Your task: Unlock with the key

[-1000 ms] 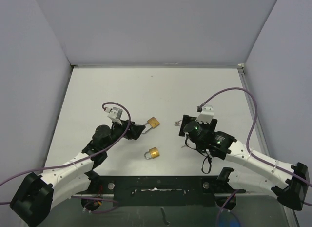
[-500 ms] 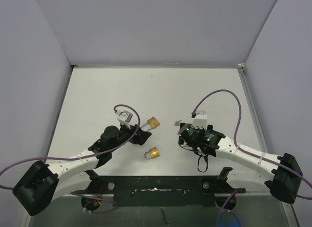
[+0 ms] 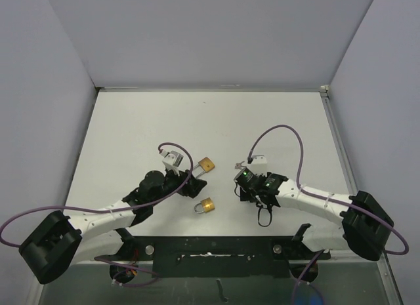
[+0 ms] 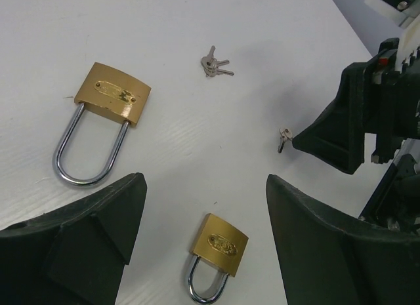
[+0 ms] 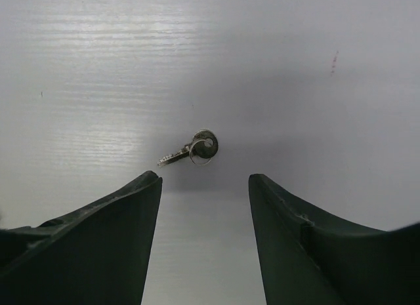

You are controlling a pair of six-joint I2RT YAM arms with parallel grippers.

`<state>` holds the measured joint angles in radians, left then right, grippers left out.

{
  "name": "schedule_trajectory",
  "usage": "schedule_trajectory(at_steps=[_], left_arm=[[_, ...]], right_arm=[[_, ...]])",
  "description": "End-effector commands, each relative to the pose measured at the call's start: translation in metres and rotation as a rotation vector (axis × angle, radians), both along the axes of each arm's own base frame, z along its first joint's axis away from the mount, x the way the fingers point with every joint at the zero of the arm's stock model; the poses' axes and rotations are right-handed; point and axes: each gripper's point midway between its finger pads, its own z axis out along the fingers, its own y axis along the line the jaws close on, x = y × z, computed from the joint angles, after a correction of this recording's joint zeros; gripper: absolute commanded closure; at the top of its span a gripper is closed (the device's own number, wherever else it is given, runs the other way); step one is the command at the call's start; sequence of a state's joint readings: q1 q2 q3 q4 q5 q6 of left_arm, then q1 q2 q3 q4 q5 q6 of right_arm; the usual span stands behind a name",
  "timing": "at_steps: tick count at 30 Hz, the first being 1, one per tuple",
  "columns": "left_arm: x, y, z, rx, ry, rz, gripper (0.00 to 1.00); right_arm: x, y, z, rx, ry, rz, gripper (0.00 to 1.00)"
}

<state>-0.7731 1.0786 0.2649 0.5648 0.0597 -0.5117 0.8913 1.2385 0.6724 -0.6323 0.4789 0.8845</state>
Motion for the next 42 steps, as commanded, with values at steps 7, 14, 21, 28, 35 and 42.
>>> schedule_trajectory(at_steps=[7,14,21,28,35,42], left_arm=[[0.008,-0.007,0.038,-0.085,-0.091,0.017,0.27],[0.009,-0.005,0.035,-0.081,-0.091,0.025,0.27],[0.009,-0.005,0.033,-0.077,-0.088,0.026,0.27],[0.009,-0.004,0.032,-0.074,-0.087,0.028,0.27],[0.009,-0.004,0.032,-0.074,-0.089,0.026,0.27],[0.008,-0.005,0.033,-0.074,-0.089,0.02,0.27]], right_arm=[[0.024,0.02,-0.004,0.034,-0.007,0.05,0.59],[0.027,0.022,-0.009,0.047,0.003,0.06,0.66],[0.025,0.024,-0.015,0.041,0.033,0.069,0.75],[0.02,0.022,-0.019,0.043,0.05,0.067,0.8],[0.018,0.019,-0.024,0.033,0.065,0.054,0.9],[0.019,0.012,-0.025,0.011,0.071,0.023,0.95]])
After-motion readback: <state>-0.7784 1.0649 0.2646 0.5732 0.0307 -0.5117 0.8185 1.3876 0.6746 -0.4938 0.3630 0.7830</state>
